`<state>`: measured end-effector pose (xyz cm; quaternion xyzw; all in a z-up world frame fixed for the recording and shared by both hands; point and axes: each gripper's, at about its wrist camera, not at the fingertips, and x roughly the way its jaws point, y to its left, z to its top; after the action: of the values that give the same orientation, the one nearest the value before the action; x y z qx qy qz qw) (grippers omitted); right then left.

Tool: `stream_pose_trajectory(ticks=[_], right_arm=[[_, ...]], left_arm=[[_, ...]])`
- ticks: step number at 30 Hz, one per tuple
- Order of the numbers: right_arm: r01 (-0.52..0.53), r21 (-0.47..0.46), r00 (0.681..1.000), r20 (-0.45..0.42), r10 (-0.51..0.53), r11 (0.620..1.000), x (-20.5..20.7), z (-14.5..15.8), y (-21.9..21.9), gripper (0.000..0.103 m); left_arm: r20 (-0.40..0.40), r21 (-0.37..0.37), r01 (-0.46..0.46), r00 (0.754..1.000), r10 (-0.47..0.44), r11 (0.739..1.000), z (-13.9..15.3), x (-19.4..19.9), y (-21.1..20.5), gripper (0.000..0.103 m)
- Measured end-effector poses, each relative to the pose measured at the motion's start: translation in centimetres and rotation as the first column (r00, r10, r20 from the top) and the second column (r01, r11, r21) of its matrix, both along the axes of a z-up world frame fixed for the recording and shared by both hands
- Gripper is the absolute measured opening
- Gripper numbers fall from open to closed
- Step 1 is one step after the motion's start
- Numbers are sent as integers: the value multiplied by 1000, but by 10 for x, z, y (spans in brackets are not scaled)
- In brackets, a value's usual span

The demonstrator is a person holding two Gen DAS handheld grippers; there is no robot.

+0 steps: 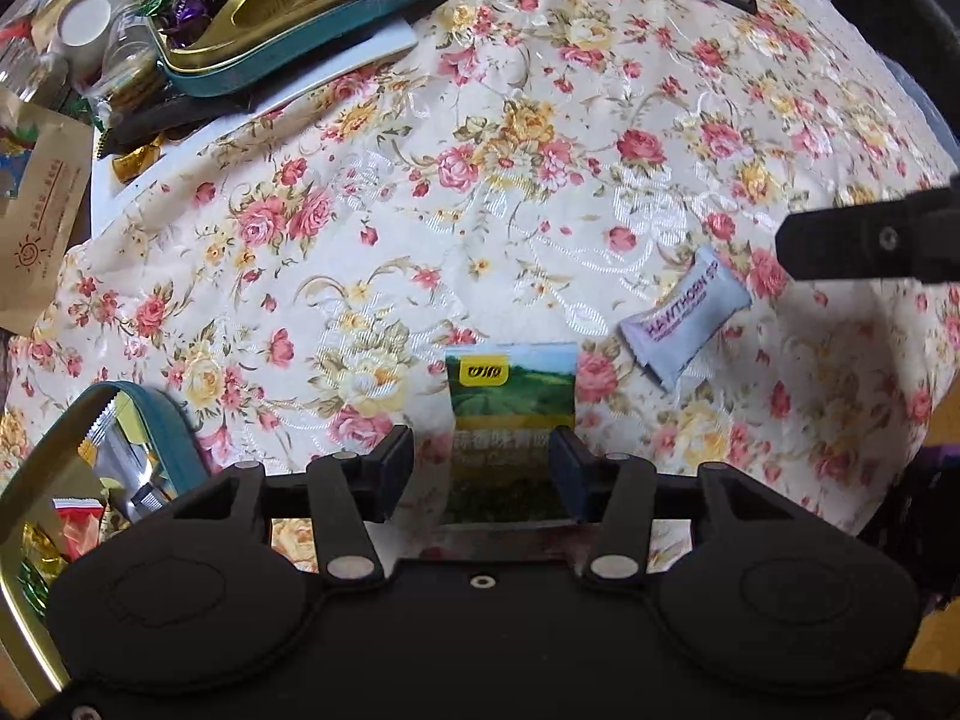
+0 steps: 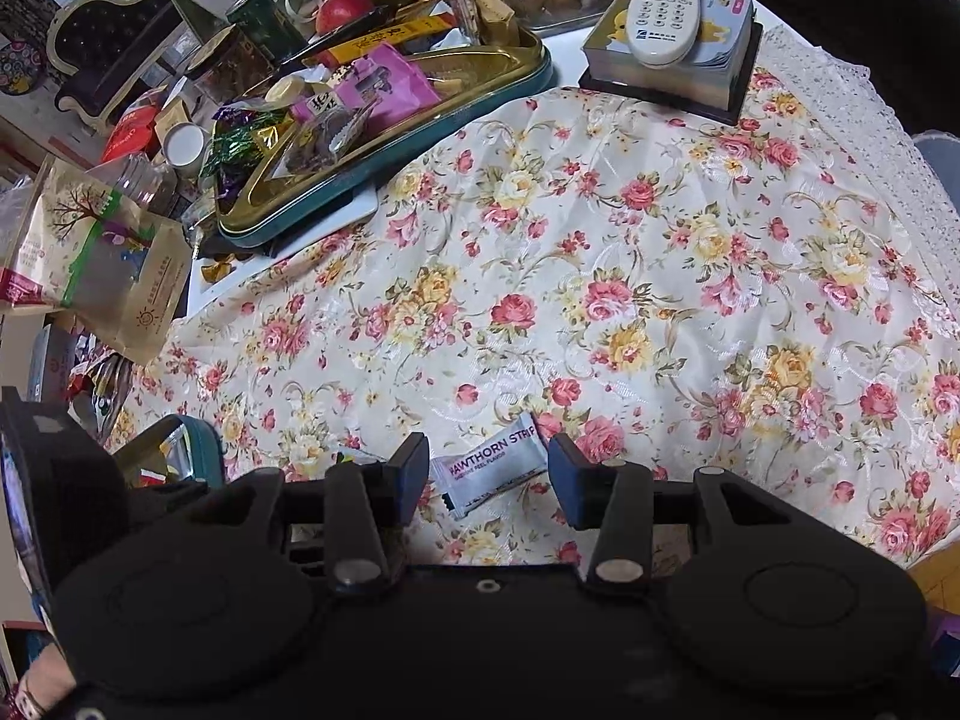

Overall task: Organize snacks
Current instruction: 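Grasp and lift the green peas packet with the left tool while the right tool hovers at the white strip, then grasp the white hawthorn strip packet with the right tool while the left tool holds the green packet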

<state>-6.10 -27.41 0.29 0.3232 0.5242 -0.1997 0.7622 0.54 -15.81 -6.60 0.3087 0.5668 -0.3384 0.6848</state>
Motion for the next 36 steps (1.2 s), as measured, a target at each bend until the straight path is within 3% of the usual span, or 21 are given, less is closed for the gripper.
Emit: stream_pose_trajectory(ticks=[9, 14, 17, 21, 29, 36], right_arm=[[-15, -1, 1000, -4, 15, 1000, 0, -1, 3, 47], [-8, 2, 1000, 0, 8, 1000, -2, 0, 1, 47], [-10, 5, 1000, -3, 10, 1000, -2, -1, 0, 47], [-25, 2, 1000, -4, 25, 1000, -1, -1, 4, 47], [-22, -4, 1000, -7, 22, 1000, -1, -2, 4, 47], [-18, -3, 1000, -14, 18, 1000, -2, -4, 2, 47]], left_arm=[[-37, -14, -21, 999, 21, 1000, 1, 1, 4, 57], [-16, -22, 18, 1000, -19, 1000, -1, -4, 6, 60], [-59, 0, 25, 998, -25, 1000, -10, -9, 0, 57], [-21, 0, 49, 999, -49, 999, -10, -22, -10, 55], [-54, -29, -95, 994, 93, 995, -8, -6, -13, 54], [-84, -66, -277, 959, 272, 959, 5, 17, -14, 54]])
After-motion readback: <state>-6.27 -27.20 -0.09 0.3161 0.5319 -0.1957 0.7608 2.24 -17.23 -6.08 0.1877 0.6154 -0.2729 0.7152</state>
